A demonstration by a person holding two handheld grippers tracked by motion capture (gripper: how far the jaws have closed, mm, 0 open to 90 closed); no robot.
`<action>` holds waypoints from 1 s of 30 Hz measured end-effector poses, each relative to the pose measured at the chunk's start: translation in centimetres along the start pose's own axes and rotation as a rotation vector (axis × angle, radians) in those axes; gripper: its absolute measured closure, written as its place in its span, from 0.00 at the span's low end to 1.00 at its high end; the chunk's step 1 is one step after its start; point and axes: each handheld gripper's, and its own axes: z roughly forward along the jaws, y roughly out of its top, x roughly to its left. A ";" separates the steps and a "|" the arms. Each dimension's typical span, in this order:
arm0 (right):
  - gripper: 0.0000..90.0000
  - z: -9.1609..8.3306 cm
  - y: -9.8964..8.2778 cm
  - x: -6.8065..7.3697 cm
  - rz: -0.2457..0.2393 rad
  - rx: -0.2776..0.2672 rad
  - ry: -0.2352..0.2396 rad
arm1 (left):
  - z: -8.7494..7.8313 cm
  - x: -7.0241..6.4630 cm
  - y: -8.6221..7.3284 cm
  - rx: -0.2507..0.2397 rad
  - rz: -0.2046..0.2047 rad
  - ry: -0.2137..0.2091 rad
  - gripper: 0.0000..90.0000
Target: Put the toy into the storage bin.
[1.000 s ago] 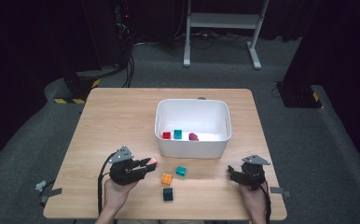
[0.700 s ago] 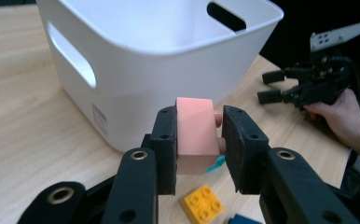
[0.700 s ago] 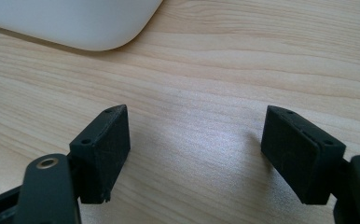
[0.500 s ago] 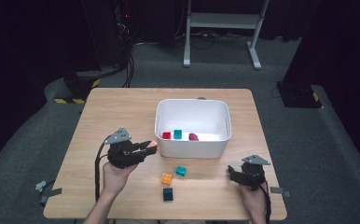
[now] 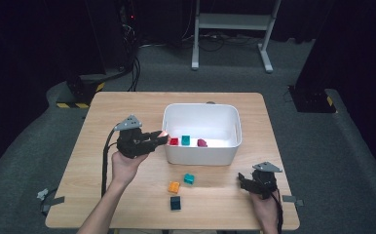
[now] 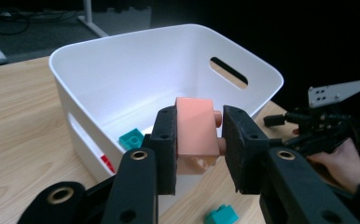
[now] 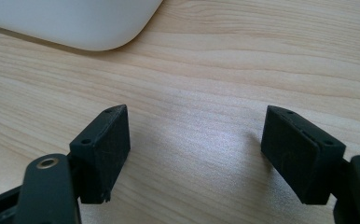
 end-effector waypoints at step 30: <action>0.26 0.0 0.0 0.0 0.000 0.000 0.000 | 5.7 -0.1 3.6 0.055 0.025 0.038 0.74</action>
